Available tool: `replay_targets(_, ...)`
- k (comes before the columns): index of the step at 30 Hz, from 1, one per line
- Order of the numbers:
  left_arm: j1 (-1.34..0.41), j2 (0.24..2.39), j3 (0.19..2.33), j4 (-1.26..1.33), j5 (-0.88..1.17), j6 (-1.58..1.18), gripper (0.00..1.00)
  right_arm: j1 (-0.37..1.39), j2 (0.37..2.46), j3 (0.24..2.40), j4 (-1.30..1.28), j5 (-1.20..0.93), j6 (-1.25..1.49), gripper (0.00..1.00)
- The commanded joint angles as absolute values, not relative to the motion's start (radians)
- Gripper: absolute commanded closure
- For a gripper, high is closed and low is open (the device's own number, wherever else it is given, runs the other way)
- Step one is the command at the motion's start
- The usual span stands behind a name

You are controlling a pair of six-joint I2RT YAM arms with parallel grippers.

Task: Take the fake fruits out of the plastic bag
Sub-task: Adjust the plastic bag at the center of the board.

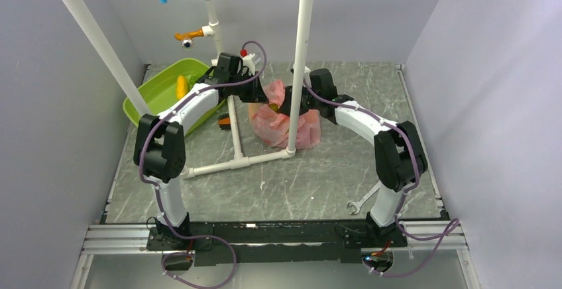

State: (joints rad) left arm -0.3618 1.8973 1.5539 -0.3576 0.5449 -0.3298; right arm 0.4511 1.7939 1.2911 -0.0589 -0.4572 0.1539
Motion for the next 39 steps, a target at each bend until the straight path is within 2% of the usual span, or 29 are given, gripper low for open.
replay_targets(1,-0.366,1.888,1.577,-0.347,0.547,-0.315,1.00,0.463,1.783,1.249,0.017,-0.482,0.159,0.55)
replay_targets(4,-0.361,1.891,1.577,-0.346,0.548,-0.318,1.00,0.465,1.783,1.238,0.023,-0.473,0.152,0.55)
replay_targets(6,-0.359,1.893,1.578,-0.345,0.555,-0.322,1.00,0.464,1.785,1.237,0.014,-0.455,0.142,0.50)
replay_targets(8,-0.358,1.895,1.578,-0.345,0.555,-0.324,1.00,0.464,1.782,1.236,0.014,-0.417,0.139,0.52)
replay_targets(10,-0.357,1.892,1.574,-0.344,0.543,-0.329,1.00,0.465,1.772,1.234,0.016,-0.382,0.144,0.62)
replay_targets(13,-0.349,1.878,1.555,-0.334,0.513,-0.346,1.00,0.463,1.744,1.212,0.041,-0.294,0.177,0.88)
replay_targets(15,-0.339,1.866,1.544,-0.334,0.485,-0.357,1.00,0.457,1.716,1.190,0.052,-0.216,0.215,1.00)
replay_targets(18,-0.328,1.848,1.536,-0.361,0.410,-0.363,1.00,0.426,1.633,1.116,0.081,-0.093,0.297,1.00)
replay_targets(23,-0.294,1.837,1.508,-0.346,0.409,-0.411,1.00,0.311,1.455,0.897,0.224,-0.045,0.457,1.00)
replay_targets(29,-0.269,1.834,1.504,-0.341,0.435,-0.433,1.00,0.258,1.417,0.880,0.205,-0.074,0.449,1.00)
replay_targets(32,-0.268,1.819,1.500,-0.337,0.450,-0.427,1.00,0.247,1.425,0.896,0.218,-0.121,0.435,1.00)
replay_targets(35,-0.268,1.803,1.501,-0.305,0.553,-0.388,1.00,0.247,1.467,0.948,0.263,-0.340,0.353,1.00)
replay_targets(36,-0.268,1.794,1.501,-0.293,0.579,-0.374,0.98,0.248,1.500,0.991,0.252,-0.434,0.325,1.00)
replay_targets(39,-0.272,1.747,1.485,-0.261,0.577,-0.309,0.69,0.262,1.609,1.141,0.146,-0.628,0.243,1.00)
